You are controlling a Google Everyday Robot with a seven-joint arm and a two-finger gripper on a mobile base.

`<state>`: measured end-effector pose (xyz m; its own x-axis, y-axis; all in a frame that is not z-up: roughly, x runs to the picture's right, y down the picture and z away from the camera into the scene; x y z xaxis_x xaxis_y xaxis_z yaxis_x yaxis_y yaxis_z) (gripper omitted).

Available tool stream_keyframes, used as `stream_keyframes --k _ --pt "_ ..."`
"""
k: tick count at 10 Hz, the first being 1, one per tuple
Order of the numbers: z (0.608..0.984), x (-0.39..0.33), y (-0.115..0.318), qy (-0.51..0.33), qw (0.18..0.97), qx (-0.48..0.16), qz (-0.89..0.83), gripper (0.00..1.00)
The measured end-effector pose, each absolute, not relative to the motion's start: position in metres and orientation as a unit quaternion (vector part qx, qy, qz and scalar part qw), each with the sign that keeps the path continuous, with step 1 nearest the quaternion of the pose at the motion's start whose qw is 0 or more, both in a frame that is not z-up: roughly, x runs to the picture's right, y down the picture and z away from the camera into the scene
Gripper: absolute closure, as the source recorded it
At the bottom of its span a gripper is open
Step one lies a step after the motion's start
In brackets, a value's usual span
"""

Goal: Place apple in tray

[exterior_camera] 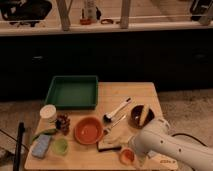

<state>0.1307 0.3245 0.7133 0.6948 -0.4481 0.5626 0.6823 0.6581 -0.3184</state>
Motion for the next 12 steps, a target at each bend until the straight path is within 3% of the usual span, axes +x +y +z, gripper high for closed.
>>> stream_keyframes --k 3,4,10,12 --pt "0.7128 0.1276 0.3266 -0.232 0.877 -0.26 -0.33 0.21" --pt "0.7126 0.1274 0.3274 -0.234 0.877 -0.257 -0.332 0.27" --pt "0.7115 0.1306 0.3281 -0.239 0.878 -0.243 -0.336 0.87" --pt "0.7093 0.1292 0.3243 -0.241 0.873 -0.243 -0.347 1.0"
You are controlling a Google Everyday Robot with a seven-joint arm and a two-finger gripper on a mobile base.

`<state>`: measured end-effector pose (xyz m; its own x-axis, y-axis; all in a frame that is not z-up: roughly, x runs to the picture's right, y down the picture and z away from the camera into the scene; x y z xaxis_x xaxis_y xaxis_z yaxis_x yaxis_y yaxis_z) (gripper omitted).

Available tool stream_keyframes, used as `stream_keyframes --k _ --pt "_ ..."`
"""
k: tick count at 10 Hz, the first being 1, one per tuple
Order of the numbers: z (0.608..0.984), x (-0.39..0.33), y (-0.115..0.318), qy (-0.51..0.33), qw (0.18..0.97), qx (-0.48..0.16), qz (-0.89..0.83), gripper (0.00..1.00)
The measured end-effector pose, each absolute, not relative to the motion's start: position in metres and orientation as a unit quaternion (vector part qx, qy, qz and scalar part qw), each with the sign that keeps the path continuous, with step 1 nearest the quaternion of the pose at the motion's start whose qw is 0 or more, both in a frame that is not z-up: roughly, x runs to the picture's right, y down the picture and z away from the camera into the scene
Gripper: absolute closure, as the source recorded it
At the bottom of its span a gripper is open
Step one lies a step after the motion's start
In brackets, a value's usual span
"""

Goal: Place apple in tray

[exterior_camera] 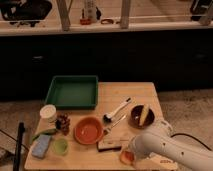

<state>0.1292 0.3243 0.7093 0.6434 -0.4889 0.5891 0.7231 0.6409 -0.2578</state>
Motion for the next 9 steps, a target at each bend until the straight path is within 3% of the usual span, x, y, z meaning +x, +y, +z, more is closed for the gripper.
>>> stream_keyframes --k 4,9 --pt "0.706 0.126 0.298 -0.241 0.866 -0.249 -0.36 1.0" --pt "0.721 0.131 0.233 -0.232 0.88 -0.241 -0.338 1.0"
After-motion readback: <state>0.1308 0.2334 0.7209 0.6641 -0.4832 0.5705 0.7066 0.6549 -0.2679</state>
